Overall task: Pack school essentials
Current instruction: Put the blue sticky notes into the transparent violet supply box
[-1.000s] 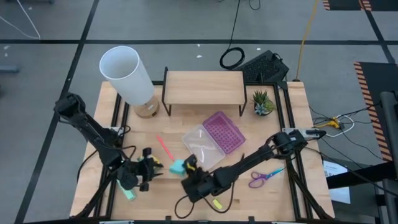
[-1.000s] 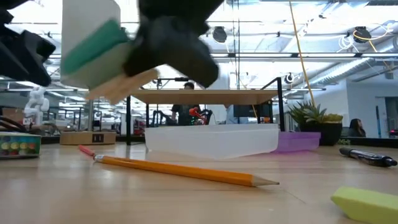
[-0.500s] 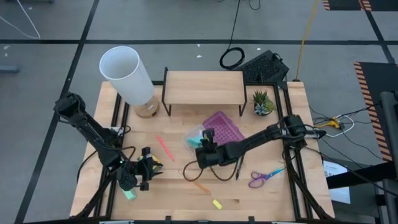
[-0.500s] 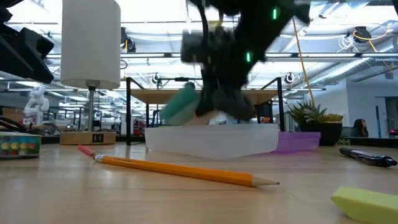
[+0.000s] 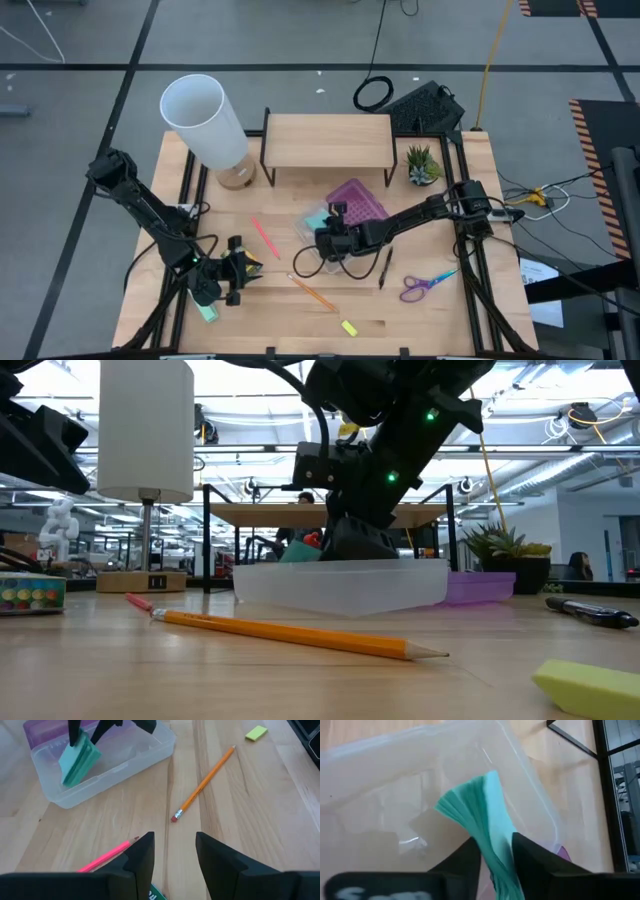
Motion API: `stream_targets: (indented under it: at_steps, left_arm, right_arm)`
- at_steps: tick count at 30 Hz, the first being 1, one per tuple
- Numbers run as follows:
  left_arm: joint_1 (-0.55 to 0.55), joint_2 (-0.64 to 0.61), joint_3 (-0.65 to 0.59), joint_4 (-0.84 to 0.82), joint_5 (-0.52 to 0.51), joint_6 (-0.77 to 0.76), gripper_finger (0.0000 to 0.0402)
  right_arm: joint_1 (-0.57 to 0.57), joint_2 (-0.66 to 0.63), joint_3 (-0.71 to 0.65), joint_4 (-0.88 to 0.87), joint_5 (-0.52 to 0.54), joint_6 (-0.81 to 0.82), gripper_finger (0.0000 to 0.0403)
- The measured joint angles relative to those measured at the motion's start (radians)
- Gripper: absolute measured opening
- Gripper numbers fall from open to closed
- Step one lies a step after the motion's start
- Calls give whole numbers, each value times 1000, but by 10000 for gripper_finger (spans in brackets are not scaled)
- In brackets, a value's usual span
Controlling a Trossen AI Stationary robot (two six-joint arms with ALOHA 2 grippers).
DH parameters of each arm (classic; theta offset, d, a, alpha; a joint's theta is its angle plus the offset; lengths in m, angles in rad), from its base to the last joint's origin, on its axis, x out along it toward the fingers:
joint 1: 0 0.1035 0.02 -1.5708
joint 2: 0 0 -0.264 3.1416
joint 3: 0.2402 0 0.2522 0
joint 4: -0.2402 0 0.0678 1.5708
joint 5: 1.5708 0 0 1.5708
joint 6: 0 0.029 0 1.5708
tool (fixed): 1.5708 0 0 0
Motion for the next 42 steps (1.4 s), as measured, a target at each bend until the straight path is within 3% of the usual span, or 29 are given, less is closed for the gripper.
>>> stream_targets:
  at_steps: [6,12,20,28,42]
  left_arm:
    - [0,0,0,0,0,-5,150]
    - [0,0,0,-9,0,-15,150]
    - [1,0,0,-3,-1,-18,150]
    - [1,0,1,6,-2,-11,150]
    - [2,-1,1,0,-3,-8,150]
  right_arm:
    - [8,-37,0,-24,-14,-2,179]
    - [6,-137,0,-117,-239,40,207]
    - [-52,-161,2,-14,-327,258,171]
    - [-95,-55,1,44,-430,248,129]
    - [-173,-11,-68,74,-544,220,121]
